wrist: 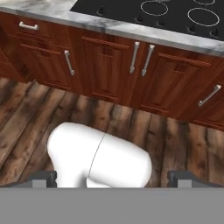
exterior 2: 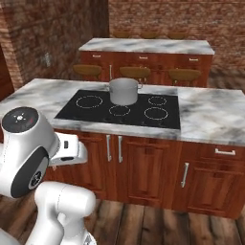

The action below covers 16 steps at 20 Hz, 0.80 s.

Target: Move the pot and pan from the stove into the sink.

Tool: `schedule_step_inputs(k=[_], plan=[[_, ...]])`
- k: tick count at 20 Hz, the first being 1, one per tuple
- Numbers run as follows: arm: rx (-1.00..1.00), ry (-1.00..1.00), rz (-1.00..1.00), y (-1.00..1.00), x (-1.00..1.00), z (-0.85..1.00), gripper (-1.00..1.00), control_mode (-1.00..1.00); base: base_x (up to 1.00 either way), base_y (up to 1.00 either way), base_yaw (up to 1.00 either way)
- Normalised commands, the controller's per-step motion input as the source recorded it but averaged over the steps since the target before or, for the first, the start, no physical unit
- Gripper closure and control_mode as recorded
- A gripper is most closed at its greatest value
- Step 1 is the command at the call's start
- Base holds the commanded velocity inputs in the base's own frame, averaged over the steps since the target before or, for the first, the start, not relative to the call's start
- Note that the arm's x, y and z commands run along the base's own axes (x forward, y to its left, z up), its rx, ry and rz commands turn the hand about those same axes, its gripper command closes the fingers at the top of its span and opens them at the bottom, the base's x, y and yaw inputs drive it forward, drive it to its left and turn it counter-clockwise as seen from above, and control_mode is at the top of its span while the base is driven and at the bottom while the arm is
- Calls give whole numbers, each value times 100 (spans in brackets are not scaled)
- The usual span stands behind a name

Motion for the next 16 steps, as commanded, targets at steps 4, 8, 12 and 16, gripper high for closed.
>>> schedule_step_inputs(k=[4,8,12,16], plan=[[0,0,0,0,0,0,-100,100,84,43,-14],[0,0,0,0,0,0,-100,100,88,44,-14],[0,0,0,0,0,0,-100,100,82,42,-14],[0,0,0,0,0,0,-100,100,67,33,-12]])
